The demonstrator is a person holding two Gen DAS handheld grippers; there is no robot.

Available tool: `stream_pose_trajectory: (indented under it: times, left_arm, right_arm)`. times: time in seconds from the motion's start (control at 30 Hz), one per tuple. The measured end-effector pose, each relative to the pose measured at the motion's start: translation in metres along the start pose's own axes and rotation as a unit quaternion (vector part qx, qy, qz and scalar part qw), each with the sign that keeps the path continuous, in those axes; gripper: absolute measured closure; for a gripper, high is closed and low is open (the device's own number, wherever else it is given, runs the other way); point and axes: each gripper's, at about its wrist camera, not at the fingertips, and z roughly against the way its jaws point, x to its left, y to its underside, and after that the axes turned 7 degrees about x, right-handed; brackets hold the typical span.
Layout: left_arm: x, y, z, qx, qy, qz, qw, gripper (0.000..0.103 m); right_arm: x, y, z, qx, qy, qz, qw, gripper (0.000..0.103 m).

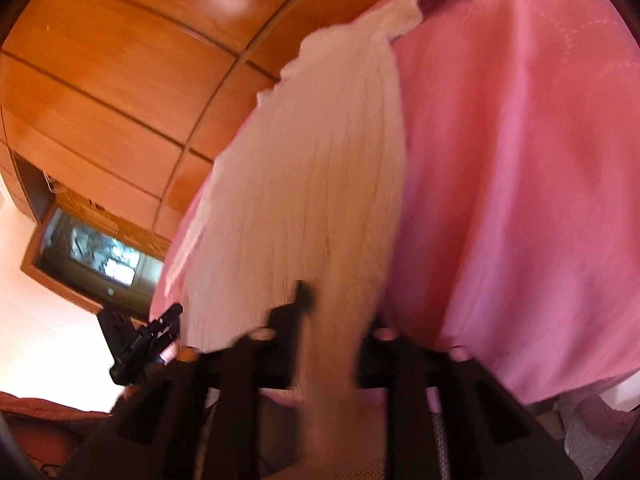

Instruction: Fold small clothes

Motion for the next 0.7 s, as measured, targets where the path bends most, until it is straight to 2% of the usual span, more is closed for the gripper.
stream_pose_trajectory:
  times: [0.03,0.07,0.1,0.2,0.33,0.5,0.57,0.63,0.7]
  left_arm:
    - [-0.009,0.001,-0.005,0.018,-0.013,-0.018,0.9996,0.078]
    - [-0.013,0.002,-0.006,0.031,-0.013,-0.028,0.9990,0.094]
    - [-0.016,0.000,-0.006,0.040,-0.006,-0.034,0.9986,0.096]
    - [-0.016,-0.008,0.010,0.042,0.004,-0.024,0.9988,0.097]
    - [-0.013,-0.010,0.034,0.037,0.024,-0.015,0.9989,0.097]
    - [-0.002,0.003,0.006,0.074,-0.016,-0.022,0.9969,0.097]
    - [-0.005,0.006,0.001,0.065,-0.020,-0.040,0.9969,0.097]
    - [-0.011,0.003,0.004,0.061,-0.021,-0.053,0.9965,0.085]
    - [-0.012,0.001,0.008,0.057,-0.007,-0.057,0.9967,0.041]
  right_arm:
    - [0.004,0.002,0.001,-0.004,0.007,0.006,1.000,0.095]
    - [0.008,0.002,0.007,-0.010,-0.003,0.006,1.000,0.096]
    - [0.011,0.001,0.016,-0.022,-0.016,0.006,1.000,0.096]
    - [0.021,-0.005,0.045,-0.051,-0.009,0.018,0.998,0.097]
    - [0.027,-0.001,0.066,-0.056,0.010,0.033,0.998,0.097]
    - [0.001,0.012,0.032,-0.012,0.045,0.003,0.999,0.097]
    - [-0.006,0.015,0.018,0.001,0.076,0.009,0.997,0.096]
    - [-0.005,0.013,0.014,0.012,0.099,0.018,0.995,0.089]
    - [0.005,0.005,0.019,-0.006,0.115,0.040,0.993,0.076]
